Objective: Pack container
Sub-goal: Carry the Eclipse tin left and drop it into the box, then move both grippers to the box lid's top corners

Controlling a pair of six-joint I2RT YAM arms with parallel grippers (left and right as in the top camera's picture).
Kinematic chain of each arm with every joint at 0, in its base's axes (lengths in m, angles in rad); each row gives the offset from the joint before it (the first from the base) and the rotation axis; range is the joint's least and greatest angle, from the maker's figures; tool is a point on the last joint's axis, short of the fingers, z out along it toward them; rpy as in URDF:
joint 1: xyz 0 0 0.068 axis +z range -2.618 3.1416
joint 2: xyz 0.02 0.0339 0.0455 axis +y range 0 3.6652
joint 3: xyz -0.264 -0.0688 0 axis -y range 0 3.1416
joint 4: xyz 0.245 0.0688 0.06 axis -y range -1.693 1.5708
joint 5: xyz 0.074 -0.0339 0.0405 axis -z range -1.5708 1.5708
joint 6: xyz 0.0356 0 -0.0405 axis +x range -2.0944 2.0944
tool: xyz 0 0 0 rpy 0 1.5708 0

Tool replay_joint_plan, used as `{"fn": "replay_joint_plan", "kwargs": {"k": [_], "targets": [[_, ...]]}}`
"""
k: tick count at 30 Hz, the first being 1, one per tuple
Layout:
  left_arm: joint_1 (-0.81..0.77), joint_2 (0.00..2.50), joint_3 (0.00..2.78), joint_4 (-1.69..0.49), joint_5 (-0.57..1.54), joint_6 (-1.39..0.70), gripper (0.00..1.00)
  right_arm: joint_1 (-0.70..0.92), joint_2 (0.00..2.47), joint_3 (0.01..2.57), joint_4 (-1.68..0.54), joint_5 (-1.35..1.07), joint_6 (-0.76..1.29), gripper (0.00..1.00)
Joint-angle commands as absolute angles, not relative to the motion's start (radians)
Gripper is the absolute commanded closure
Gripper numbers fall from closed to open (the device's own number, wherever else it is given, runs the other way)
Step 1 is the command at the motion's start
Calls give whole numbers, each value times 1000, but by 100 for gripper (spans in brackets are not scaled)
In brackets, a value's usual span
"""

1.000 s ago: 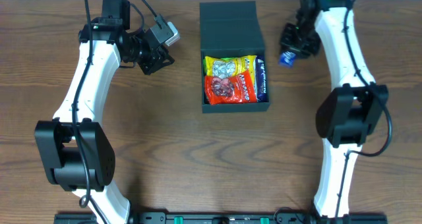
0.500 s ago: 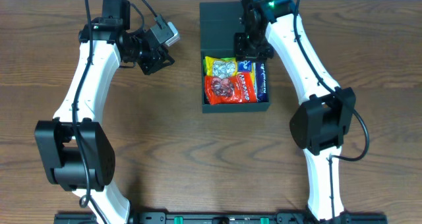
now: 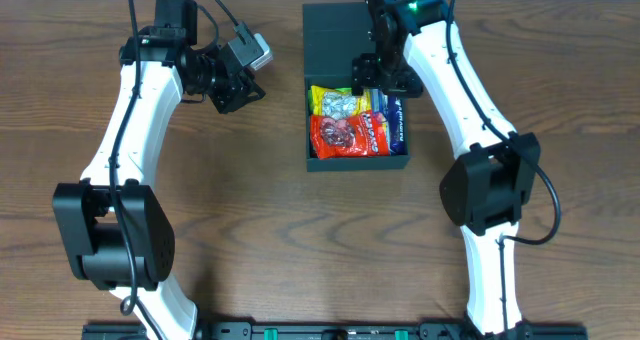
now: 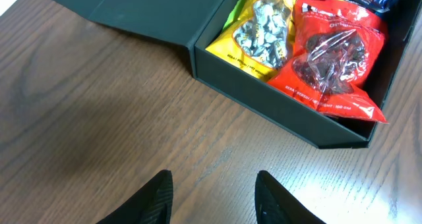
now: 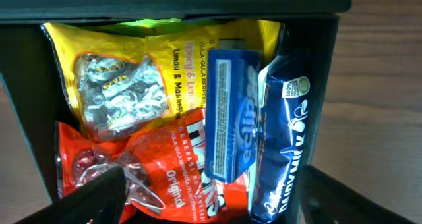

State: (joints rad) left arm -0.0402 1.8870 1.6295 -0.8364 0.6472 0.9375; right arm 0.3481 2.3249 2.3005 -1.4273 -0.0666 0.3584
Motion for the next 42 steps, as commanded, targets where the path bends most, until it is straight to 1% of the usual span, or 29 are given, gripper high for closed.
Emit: {"fn": "replay_joint_plan", "kwargs": {"k": [1, 2, 3, 4, 5, 6, 7, 8, 9, 15, 19, 24, 28, 31, 34, 37, 42], "targets": [[-40, 1884, 1646, -836, 647, 946, 58, 344, 2310, 2294, -1421, -53, 359, 22], [-40, 1884, 1646, -836, 647, 946, 59, 340, 2309, 2296, -1414, -53, 360, 27], [-40, 1884, 1646, -832, 647, 946, 64, 334, 2309, 2301, -1408, -53, 370, 31], [-40, 1885, 1646, -825, 647, 945, 71, 325, 2309, 2305, -1402, -57, 382, 38], [-40, 1885, 1646, -815, 647, 939, 76, 317, 2309, 2308, -1398, -58, 395, 46], [-40, 1885, 1646, -797, 647, 917, 79, 303, 2309, 2310, -1389, -61, 412, 61], [-40, 1885, 1646, -778, 648, 891, 90, 291, 2309, 2310, -1382, -64, 423, 77], [-40, 1885, 1646, -762, 649, 869, 94, 279, 2309, 2310, -1375, -72, 426, 90], [-40, 1885, 1646, -751, 652, 855, 94, 265, 2309, 2310, -1370, -80, 426, 98], [-40, 1885, 1646, -743, 662, 855, 94, 178, 2309, 2310, -1368, -85, 452, 98], [-40, 1893, 1645, -702, 726, 823, 94, 126, 2309, 2310, -1351, -76, 445, 98], [-40, 1961, 1645, -540, 672, 564, 94, 88, 2310, 2308, -1327, -80, 449, 99], [-40, 2043, 1646, -404, 665, 342, 94, 85, 2310, 2290, -1243, -125, 372, 98], [-40, 2087, 1649, -350, 665, 257, 94, 86, 2310, 2282, -1193, -132, 354, 98], [-41, 2150, 1709, -340, 664, 168, 94, 78, 2346, 2278, -1153, -179, 378, 98], [-50, 2232, 1829, -357, 661, 133, 94, 44, 2421, 2278, -1106, -332, 425, 98], [-55, 2384, 2051, -425, 645, 69, 94, 0, 2526, 2278, -994, -489, 525, 98]]}}
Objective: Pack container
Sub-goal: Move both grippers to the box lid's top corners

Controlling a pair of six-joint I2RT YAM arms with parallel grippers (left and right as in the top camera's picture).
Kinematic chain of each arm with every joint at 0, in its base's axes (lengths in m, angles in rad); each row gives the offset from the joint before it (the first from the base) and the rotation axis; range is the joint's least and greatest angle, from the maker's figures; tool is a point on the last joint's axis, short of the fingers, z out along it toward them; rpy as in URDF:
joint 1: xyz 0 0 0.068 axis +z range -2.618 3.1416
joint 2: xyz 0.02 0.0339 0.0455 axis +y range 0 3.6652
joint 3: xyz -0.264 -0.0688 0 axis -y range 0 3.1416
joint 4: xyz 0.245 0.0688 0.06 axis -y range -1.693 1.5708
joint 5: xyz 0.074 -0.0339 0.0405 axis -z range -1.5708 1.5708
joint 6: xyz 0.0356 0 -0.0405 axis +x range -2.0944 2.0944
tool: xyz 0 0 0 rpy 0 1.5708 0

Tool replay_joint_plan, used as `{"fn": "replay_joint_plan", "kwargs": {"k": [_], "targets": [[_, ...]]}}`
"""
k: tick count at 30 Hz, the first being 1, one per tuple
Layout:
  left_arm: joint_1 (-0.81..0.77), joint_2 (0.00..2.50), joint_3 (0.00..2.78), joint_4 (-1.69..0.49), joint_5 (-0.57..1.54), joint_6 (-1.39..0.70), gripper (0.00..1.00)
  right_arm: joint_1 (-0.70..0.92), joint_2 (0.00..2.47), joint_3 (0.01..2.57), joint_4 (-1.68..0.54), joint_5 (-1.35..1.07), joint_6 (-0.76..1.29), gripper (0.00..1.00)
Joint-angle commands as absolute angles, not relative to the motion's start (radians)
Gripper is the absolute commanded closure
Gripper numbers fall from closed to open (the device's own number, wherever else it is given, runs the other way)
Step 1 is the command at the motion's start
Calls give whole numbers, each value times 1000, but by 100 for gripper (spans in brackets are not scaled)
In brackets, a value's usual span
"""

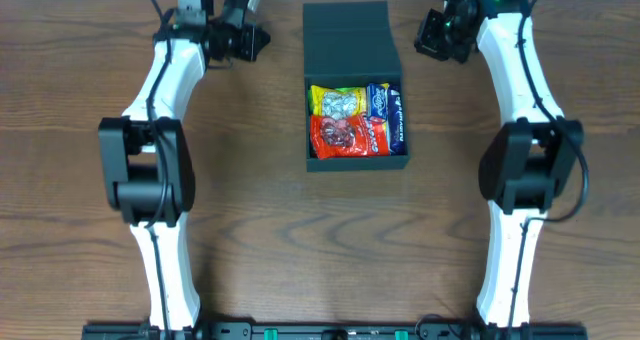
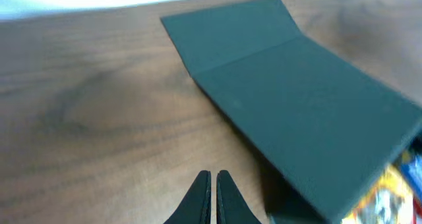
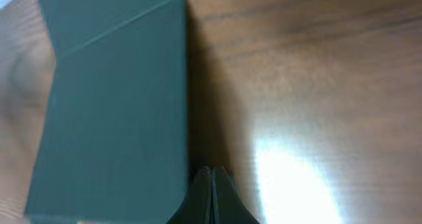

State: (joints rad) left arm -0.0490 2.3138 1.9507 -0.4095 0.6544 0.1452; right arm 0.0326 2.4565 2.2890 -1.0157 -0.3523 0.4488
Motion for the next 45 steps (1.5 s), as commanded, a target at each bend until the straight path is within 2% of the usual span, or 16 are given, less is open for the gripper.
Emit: {"fn": "replay_joint_plan", "kwargs": {"k": [1, 6, 17, 35, 45], "targets": [[-55, 2411, 2085, -433, 647, 47, 94, -5, 2542, 2278, -974, -507, 542, 98], [-56, 2544, 2220, -481, 698, -37, 94, -19, 2605, 2279, -909, -554, 591, 98], [-86, 2636, 2226, -551, 807, -88, 94, -14, 2670, 2278, -780, -624, 606, 98], [-127, 2642, 2226, -529, 858, -139, 94, 34, 2717, 2278, -635, -780, 631, 98], [-130, 2642, 2226, -548, 867, -139, 94, 33, 2716, 2279, -493, -998, 555, 98]]}}
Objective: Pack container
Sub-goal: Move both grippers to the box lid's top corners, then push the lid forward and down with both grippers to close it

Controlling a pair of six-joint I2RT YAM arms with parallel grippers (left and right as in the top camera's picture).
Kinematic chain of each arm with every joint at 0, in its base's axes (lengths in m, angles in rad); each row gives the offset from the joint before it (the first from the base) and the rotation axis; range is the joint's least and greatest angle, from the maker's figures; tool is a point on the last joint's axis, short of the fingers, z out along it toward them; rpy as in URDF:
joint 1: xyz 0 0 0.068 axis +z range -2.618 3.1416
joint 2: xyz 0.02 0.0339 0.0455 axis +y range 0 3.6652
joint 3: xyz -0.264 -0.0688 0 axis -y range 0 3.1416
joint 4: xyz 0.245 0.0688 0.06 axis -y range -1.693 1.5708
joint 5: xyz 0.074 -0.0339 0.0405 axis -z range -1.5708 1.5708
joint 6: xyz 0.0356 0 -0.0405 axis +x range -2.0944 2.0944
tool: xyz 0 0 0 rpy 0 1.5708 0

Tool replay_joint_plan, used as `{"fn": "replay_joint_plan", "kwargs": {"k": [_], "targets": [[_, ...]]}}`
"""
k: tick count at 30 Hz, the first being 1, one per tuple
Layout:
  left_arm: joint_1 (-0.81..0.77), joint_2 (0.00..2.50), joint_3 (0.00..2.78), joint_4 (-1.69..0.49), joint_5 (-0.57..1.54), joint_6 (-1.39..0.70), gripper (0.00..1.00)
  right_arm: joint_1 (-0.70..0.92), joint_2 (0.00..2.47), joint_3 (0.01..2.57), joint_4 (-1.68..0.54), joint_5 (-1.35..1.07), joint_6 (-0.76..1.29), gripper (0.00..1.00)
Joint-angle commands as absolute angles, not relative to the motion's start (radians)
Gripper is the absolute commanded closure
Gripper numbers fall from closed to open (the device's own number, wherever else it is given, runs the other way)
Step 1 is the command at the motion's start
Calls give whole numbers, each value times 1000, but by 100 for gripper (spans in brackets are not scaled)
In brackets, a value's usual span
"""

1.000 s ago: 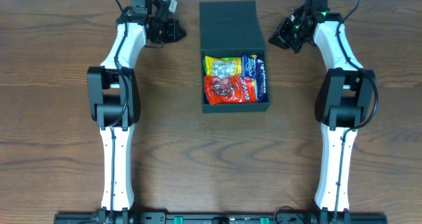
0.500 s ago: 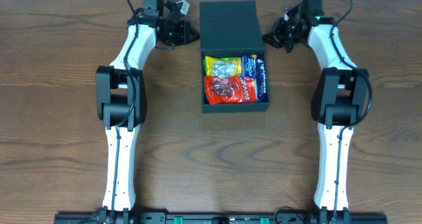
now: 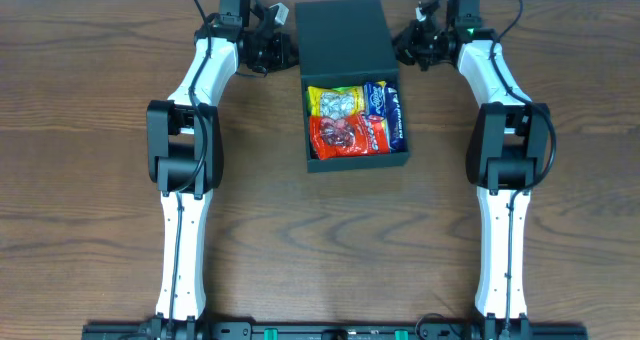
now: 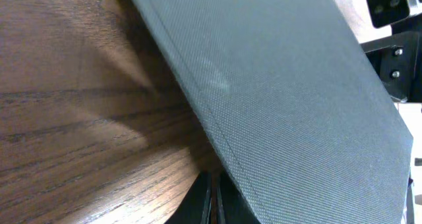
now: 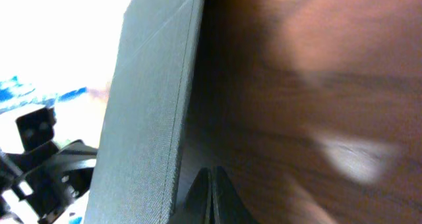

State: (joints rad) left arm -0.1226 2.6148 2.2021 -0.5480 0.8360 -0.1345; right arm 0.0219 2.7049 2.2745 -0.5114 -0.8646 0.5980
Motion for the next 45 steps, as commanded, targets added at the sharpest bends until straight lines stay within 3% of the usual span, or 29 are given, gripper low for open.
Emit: {"fn": "replay_joint_plan", "kwargs": {"k": [1, 11, 21, 31, 45], "targets": [[-130, 2642, 2226, -546, 870, -139, 94, 33, 2715, 2279, -484, -1019, 543, 98], [-108, 2639, 2350, -554, 1023, -111, 94, 12, 2637, 2284, -471, -1107, 418, 98], [-105, 2634, 2638, -880, 1010, 105, 94, 15, 2486, 2284, -549, -1102, 272, 98], [-105, 2622, 2935, -1407, 823, 387, 94, 72, 2281, 2283, -1050, -807, -122, 99], [-105, 2582, 2966, -1552, 774, 427, 94, 92, 2249, 2284, -1289, -545, -178, 99]]}}
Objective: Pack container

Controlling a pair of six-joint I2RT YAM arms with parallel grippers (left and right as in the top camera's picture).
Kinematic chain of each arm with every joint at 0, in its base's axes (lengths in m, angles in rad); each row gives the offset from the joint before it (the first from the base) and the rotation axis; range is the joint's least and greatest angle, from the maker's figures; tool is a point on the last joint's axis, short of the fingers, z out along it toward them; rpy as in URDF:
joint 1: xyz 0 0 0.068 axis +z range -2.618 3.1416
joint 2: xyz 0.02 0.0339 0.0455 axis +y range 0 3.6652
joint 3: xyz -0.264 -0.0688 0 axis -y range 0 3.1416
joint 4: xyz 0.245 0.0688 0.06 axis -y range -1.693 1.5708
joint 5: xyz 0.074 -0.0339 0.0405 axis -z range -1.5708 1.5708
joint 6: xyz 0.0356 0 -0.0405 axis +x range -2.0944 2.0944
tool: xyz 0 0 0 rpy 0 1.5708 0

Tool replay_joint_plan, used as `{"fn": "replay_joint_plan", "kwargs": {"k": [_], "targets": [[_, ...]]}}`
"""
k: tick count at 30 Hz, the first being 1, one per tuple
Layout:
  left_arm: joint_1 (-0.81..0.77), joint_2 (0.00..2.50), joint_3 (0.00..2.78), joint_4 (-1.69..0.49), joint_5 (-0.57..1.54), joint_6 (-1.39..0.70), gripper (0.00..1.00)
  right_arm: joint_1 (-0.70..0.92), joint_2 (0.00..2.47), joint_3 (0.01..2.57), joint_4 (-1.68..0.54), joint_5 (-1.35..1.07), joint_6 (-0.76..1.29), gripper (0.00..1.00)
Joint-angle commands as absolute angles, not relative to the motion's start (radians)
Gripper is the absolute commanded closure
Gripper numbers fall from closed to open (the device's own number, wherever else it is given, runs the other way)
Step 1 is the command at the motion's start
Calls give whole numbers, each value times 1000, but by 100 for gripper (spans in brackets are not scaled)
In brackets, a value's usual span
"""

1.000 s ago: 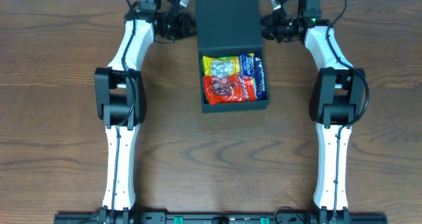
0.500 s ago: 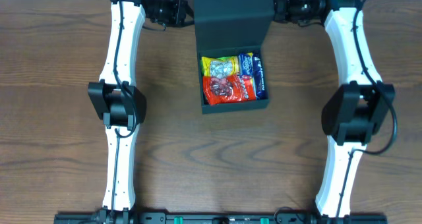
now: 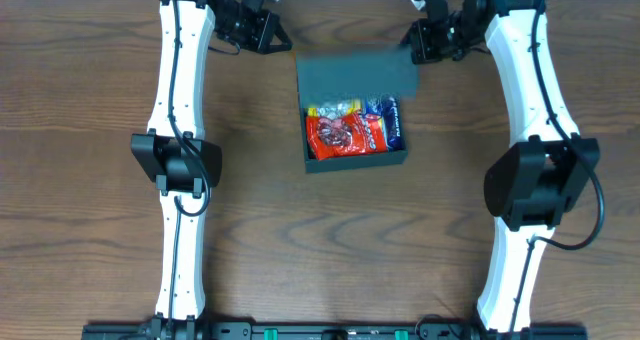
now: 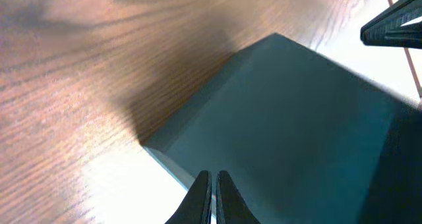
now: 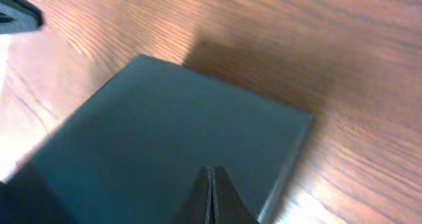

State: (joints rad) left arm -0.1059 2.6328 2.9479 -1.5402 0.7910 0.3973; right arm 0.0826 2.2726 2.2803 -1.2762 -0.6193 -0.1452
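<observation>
The dark green box [image 3: 357,163] stands at mid-table with a red bag [image 3: 340,133], a blue packet [image 3: 394,124] and the edge of a yellow bag [image 3: 333,107] showing inside. Its hinged lid [image 3: 355,74] is raised and tipped forward over the back half of the contents. My left gripper [image 3: 280,42] is shut, at the lid's far left corner. My right gripper [image 3: 412,42] is shut, at the far right corner. In the left wrist view the closed gripper [image 4: 212,179] rests over the lid [image 4: 290,112]. The right wrist view shows the same gripper [image 5: 211,174] and lid [image 5: 165,132].
Bare brown wooden table [image 3: 100,180] surrounds the box on all sides. Both white arms reach in from the near edge along the left and right of the box. The table's far edge runs just behind the grippers.
The lid was lying flat open behind the box, with both shut grippers at its side edges. Now it is lifted and tilted forward over the snacks, and both grippers are higher, behind it.
First both grippers were open, the right one over the packed snacks and the left one beside the box. Then both were shut near the flat lid's far corners, later tucked against the lid's edges. Now the lid is swung up over the box.
</observation>
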Motion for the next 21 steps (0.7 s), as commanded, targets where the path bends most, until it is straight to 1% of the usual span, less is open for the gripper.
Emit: {"fn": "replay_joint_plan", "kwargs": {"k": [1, 5, 9, 12, 17, 21], "targets": [[-105, 2582, 2966, -1556, 774, 427, 94, 92, 2244, 2283, -1297, -515, -178, 98], [-105, 2582, 2966, -1560, 774, 427, 94, 91, 2223, 2283, -1311, -426, -178, 98], [-105, 2582, 2966, -1565, 773, 427, 94, 81, 2208, 2283, -1313, -415, -181, 98], [-106, 2582, 2966, -1589, 722, 427, 94, 81, 2208, 2284, -1305, -420, -181, 98], [-106, 2582, 2970, -1641, 721, 427, 94, 84, 2199, 2284, -1255, -430, -181, 98], [-106, 2582, 2992, -1689, 730, 424, 94, 86, 2180, 2284, -1190, -525, -181, 98]]}}
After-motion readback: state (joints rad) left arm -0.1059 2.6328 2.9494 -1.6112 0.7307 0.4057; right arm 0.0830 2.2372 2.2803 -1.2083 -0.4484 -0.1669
